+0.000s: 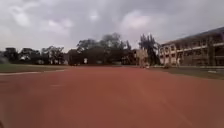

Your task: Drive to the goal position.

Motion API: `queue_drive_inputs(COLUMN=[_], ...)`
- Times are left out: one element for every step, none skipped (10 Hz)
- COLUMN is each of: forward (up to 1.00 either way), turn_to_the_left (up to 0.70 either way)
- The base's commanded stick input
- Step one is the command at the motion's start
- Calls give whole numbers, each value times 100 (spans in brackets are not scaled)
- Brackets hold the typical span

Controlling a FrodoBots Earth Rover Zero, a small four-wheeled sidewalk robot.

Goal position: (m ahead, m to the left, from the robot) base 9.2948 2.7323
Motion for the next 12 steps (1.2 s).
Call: queue_drive_inputs(forward=[45, 45, 45, 45, 45, 45, 45, 45, 45, 45, 45, 45], turn_to_the_left=[0, 0, 0, 0, 0, 0, 0, 0, 0, 0, 0, 0])
